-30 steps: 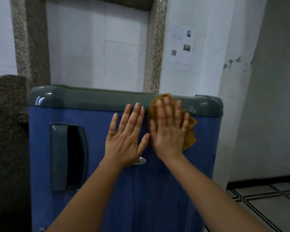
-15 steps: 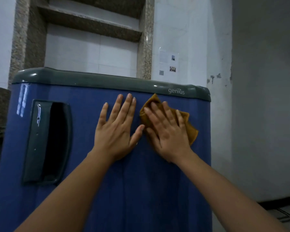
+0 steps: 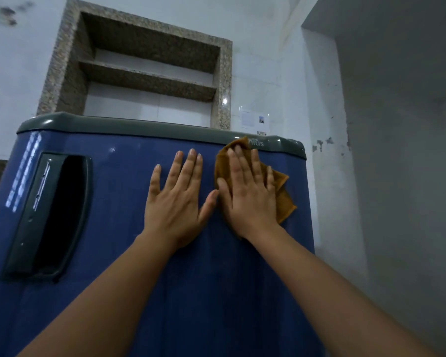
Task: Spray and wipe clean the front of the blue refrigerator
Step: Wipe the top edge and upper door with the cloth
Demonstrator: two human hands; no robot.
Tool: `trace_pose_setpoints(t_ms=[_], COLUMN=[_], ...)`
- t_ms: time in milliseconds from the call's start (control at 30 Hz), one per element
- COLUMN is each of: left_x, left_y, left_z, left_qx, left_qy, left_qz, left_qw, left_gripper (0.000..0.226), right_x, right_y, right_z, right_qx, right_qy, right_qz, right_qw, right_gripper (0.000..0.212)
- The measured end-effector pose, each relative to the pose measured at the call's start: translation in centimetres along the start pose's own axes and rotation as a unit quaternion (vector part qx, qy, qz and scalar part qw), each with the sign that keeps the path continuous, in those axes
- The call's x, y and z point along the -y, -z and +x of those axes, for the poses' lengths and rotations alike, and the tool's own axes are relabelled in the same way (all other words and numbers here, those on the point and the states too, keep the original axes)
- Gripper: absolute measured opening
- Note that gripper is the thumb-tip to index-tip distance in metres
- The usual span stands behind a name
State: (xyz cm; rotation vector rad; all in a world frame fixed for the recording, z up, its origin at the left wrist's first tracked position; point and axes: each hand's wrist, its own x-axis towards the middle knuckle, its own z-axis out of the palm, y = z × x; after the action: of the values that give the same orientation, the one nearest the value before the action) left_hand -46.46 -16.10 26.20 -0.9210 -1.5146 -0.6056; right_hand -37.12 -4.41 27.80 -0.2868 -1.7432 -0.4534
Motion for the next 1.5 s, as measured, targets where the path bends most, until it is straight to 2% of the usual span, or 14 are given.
trace_pose_setpoints(t_ms=[67, 100, 200, 233, 367, 400, 600, 733, 833, 967, 1200, 1300, 1400, 1500], left_x=[-0.4, -0.6, -2.2, -2.8, -3.8, -3.7, -5.1, -6.2, -6.6, -6.7, -6.1, -5.1, -3.4, -2.1], left_y=[0.1, 0.1, 0.5, 0.5, -0.1, -0.2, -1.5, -2.0, -2.0, -2.3, -1.7, -1.2, -0.7, -0.3], left_z=[0.0, 0.1, 1.0, 1.3, 1.6, 1.4, 1.4, 0.5, -0.4, -0.9, -3.8, -4.6, -5.1, -5.9], left_qx=[0.0, 0.004, 0.004, 0.002, 0.012, 0.01, 0.007, 0.007, 0.02, 0.02, 0.032, 0.04, 0.042, 0.042], left_qy=[-0.006, -0.013, -0.031, -0.027, -0.027, -0.039, -0.072, -0.082, -0.082, -0.081, -0.084, -0.084, -0.062, -0.054], left_qz=[0.008, 0.011, 0.004, -0.008, -0.001, 0.01, 0.042, 0.047, 0.045, 0.045, 0.037, 0.044, 0.042, 0.03], left_qw=[1.0, 1.0, 1.0, 1.0, 1.0, 0.999, 0.996, 0.996, 0.995, 0.995, 0.995, 0.995, 0.996, 0.997], left_gripper=[0.073, 0.073, 0.077, 0.078, 0.079, 0.076, 0.07, 0.07, 0.072, 0.071, 0.071, 0.071, 0.07, 0.07], right_x=[-1.7, -2.9, -4.0, -3.4, -3.9, -5.1, -6.3, -5.5, -4.9, -6.1, -4.2, -4.0, -1.6, 0.1], right_y=[0.1, 0.4, 1.2, 1.1, 0.7, 0.8, 0.9, 0.5, 0.5, 0.8, -0.9, -0.9, -0.9, -1.3], right_z=[-1.6, -1.8, 0.0, 0.4, -2.4, -2.8, 0.8, -4.5, -6.8, -2.4, -12.4, -9.9, -5.9, -8.3], right_qx=[0.007, 0.01, 0.021, 0.034, 0.008, 0.001, -0.034, -0.049, -0.02, -0.013, -0.051, -0.053, -0.043, -0.035], right_qy=[0.104, 0.11, -0.049, -0.07, 0.083, 0.075, -0.179, -0.295, -0.258, -0.182, -0.177, -0.156, -0.117, -0.032], right_qz=[-0.012, -0.026, -0.035, -0.03, -0.008, -0.019, 0.059, 0.094, 0.073, 0.065, 0.017, 0.001, 0.002, 0.005], right_qw=[0.995, 0.994, 0.998, 0.997, 0.997, 0.997, 0.981, 0.95, 0.963, 0.981, 0.983, 0.986, 0.992, 0.999], right_gripper=[0.06, 0.059, 0.064, 0.064, 0.06, 0.059, 0.064, 0.07, 0.076, 0.064, 0.058, 0.055, 0.057, 0.055])
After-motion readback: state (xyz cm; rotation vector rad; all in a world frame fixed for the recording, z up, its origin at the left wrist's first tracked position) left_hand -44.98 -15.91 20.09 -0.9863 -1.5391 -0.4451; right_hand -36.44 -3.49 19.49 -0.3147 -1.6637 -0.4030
